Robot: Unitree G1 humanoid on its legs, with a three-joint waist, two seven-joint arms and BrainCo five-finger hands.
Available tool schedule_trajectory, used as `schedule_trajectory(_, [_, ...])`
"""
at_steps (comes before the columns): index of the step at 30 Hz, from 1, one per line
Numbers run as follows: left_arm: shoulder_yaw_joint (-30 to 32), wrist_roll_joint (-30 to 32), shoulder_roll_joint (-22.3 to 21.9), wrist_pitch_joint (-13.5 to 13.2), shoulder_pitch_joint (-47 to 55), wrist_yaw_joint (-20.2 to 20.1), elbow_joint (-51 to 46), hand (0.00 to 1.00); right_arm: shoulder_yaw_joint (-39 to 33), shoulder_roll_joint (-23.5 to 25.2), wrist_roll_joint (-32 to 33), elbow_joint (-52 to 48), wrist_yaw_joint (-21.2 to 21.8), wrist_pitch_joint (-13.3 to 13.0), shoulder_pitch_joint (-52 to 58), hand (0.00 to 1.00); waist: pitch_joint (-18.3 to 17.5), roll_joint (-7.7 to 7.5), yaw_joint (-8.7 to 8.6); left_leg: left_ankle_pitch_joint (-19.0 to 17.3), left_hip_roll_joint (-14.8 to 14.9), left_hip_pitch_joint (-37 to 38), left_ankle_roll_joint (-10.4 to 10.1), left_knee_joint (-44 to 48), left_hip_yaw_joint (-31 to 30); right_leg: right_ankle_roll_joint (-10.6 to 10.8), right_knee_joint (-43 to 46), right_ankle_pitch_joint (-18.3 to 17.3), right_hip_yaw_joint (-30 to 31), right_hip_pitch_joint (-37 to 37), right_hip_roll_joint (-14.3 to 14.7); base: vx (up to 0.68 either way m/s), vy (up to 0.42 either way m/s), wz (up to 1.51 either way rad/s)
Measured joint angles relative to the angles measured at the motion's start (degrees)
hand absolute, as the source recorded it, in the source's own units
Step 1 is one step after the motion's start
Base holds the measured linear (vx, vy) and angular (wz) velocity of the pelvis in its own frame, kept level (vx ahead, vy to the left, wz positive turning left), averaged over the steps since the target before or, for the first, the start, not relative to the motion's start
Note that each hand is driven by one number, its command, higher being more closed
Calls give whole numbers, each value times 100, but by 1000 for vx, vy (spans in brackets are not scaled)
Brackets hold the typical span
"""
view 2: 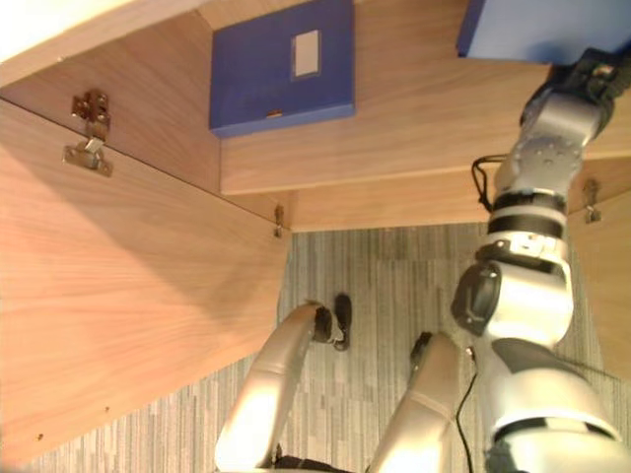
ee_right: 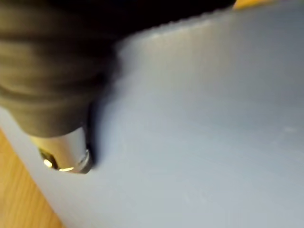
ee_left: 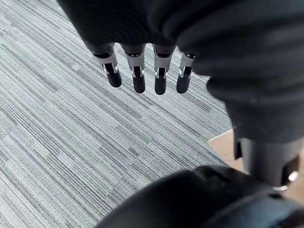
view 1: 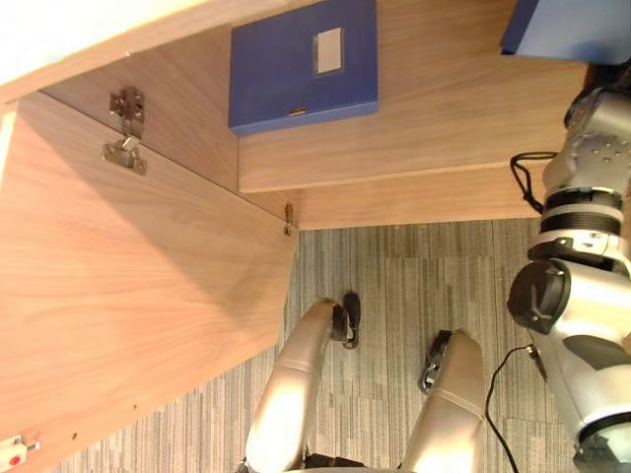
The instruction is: Walk over to the cabinet, pick up the folder, carry it to the office cabinet, place the folder inside the office cabinet, then close the office cabinet door
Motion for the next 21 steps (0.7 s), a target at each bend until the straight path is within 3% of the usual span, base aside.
schedule_trajectory(12, [1,241,-27,4,0,184,-128,0,-76,-148,734,13,-391,-286,-312,100,0,3,-33,71,-147,-176,-44,-57,-159,-14,25,-85,-175,-71,-134,37,-26,11])
schedule_trajectory(18, [-361,156,64,43,63,296,-341,0,68,-537,694,472,-618,74,-459,100,40,41,-59,87,-180,-254,-26,-49,-171,-10,27,-86,-189,-121,-169,18,-12,4])
schedule_trajectory(21, [-669,127,188,99,125,309,-470,0,558,-836,582,710,-625,351,-656,100,117,71,-129,116,-196,-393,-20,-42,-166,-10,84,-86,-171,-276,-190,9,-25,5])
